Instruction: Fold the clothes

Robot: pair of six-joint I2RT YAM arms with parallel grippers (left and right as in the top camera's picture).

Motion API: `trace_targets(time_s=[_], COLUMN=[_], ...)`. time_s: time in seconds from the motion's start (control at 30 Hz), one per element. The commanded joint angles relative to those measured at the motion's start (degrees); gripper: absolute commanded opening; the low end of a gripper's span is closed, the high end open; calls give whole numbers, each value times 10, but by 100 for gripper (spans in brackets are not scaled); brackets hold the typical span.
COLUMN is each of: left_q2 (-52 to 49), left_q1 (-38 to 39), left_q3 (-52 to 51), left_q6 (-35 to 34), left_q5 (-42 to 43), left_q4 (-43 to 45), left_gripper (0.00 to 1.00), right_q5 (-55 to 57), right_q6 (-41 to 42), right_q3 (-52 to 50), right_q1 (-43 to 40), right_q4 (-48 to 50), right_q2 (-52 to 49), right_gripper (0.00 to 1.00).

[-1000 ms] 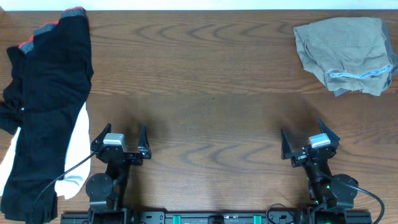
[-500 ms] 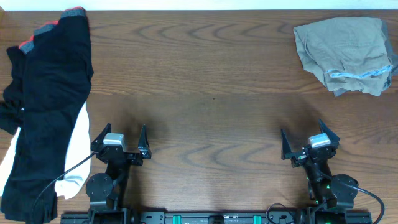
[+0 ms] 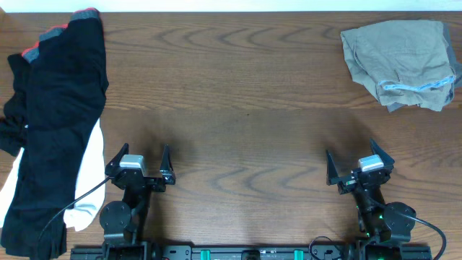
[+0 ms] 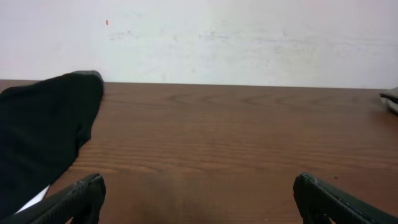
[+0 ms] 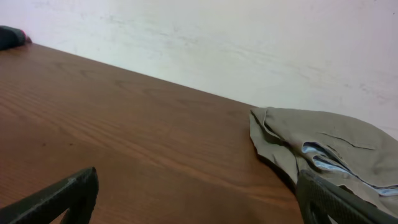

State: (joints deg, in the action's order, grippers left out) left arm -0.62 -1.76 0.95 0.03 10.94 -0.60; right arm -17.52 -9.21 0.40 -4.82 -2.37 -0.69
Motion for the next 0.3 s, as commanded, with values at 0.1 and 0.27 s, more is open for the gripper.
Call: trace_targets(time_s=[0.1,0.27], left_q2=[3,3], left_q1=[2,2], left_q3=[-7,-7], left_q6=[6,6], left_q5=[1,1], left_q4=[-24,-24], left_gripper=[98,98], right_q5=[2,2], right_q6=[10,10], right_q3=[-1,-1], right_q1=[-4,-4], right_q4=[-3,-3], right_q2=[3,3], right_gripper=[99,99])
